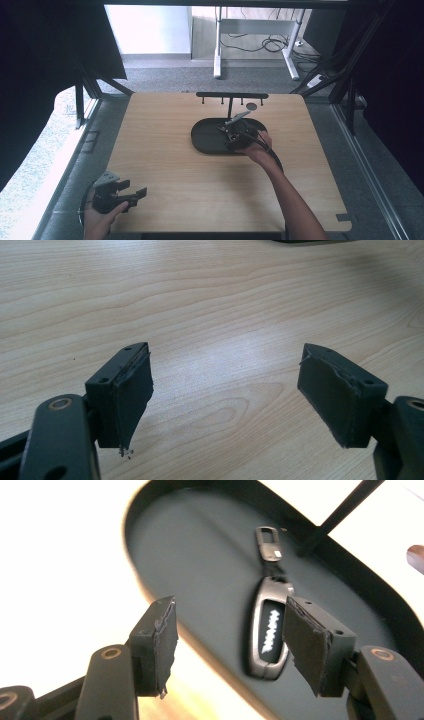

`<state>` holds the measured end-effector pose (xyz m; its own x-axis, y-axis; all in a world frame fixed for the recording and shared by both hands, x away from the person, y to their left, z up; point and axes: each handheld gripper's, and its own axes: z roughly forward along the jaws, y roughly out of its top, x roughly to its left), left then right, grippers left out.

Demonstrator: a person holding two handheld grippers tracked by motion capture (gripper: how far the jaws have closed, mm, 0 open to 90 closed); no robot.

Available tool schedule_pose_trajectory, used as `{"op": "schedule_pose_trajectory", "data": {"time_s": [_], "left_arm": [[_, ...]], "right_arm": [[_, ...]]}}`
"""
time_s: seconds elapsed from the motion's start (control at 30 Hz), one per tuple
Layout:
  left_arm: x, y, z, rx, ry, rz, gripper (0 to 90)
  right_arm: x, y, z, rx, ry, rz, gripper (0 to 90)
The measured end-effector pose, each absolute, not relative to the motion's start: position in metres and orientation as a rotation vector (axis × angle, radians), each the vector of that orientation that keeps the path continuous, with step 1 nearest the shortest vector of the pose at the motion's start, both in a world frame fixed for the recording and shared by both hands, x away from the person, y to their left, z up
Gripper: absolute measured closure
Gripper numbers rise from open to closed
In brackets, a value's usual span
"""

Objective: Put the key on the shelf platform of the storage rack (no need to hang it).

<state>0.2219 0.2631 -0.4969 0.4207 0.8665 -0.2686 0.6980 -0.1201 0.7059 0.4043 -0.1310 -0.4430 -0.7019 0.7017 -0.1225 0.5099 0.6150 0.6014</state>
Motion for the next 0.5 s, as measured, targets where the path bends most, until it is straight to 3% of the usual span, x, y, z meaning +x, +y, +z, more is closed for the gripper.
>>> {"op": "schedule_pose_trajectory", "data": {"time_s": [0.5], "left_arm": [[0.222, 0.26, -0.498, 1.884, 1.332, 0.264, 22.2]], "right_arm": [[0.328, -0.179, -0.478, 0.992, 2.458, 0.941, 38.7]]}}
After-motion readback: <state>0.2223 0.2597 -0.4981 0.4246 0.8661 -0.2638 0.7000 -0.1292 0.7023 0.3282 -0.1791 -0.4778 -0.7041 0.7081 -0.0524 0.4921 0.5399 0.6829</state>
